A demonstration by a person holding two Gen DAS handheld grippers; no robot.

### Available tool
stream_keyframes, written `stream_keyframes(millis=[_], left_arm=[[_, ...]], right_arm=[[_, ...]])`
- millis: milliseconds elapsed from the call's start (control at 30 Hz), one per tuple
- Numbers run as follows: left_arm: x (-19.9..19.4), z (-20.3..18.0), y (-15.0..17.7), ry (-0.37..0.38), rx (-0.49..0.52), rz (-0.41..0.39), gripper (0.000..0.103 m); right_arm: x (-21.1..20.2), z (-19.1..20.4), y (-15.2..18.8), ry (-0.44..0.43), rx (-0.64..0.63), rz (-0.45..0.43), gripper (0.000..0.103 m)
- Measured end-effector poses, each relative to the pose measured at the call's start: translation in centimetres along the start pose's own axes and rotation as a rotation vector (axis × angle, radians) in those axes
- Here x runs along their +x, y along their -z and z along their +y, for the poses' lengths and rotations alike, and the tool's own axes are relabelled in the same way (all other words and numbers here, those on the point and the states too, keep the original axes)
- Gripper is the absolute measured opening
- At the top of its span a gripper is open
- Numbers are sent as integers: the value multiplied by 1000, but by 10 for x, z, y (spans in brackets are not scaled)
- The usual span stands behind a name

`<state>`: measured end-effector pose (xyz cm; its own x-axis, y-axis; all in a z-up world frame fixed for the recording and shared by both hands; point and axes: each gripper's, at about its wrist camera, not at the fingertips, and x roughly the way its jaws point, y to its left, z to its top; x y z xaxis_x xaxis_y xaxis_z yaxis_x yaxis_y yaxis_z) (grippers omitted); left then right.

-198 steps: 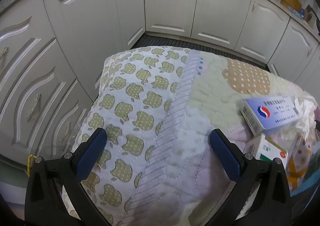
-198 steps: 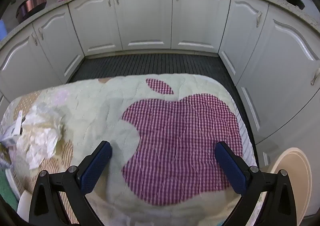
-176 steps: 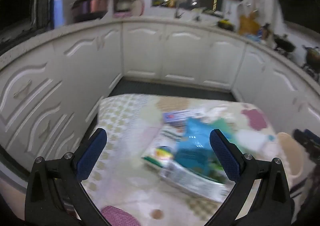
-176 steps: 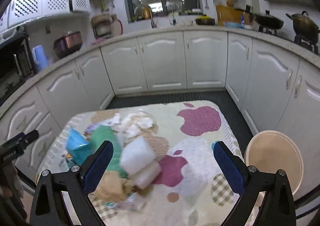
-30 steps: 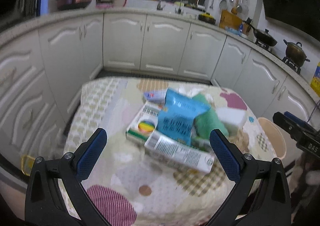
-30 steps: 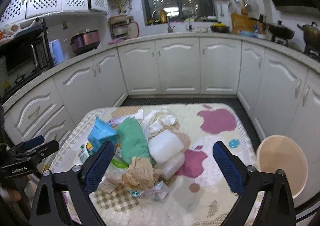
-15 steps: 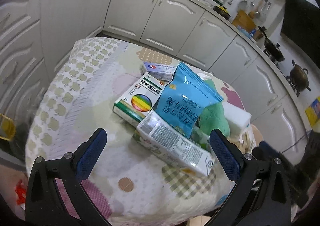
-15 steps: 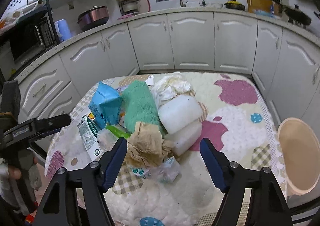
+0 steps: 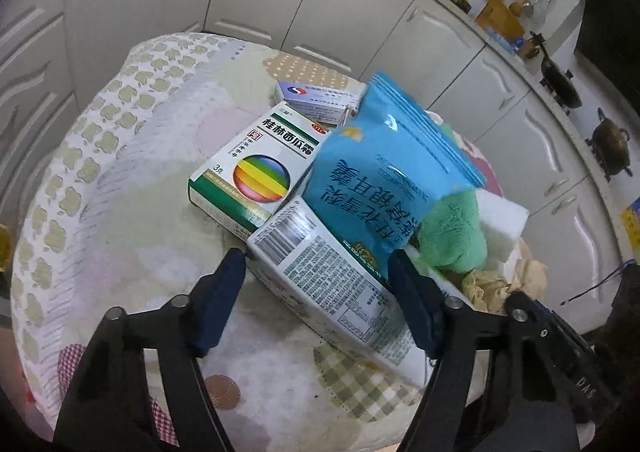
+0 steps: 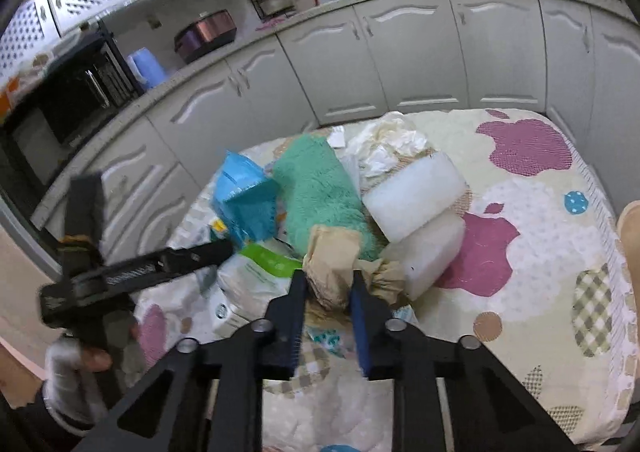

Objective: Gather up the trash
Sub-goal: 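Lower the left tool onto the white-and-green milk carton and close it, then lift the milk carton with the left tool and carry it over the beige bin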

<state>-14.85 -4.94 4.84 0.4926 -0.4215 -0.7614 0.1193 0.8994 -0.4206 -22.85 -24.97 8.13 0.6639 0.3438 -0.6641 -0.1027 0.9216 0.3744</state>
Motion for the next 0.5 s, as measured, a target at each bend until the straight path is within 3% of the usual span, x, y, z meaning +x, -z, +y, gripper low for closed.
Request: stream_keyframes(millis=[33,167,500], left_arm=[[-1,2,0,22,-4,4,60],[-9,5,4,50,25,-2,50],[-33,10,13,62,64,-4,41]], right_arm=[[-3,0,-1,-13,4,-6,15],[-18,-5,-6,-75,34,-38,13],[-54,1,-16,-120,24,-118,12]])
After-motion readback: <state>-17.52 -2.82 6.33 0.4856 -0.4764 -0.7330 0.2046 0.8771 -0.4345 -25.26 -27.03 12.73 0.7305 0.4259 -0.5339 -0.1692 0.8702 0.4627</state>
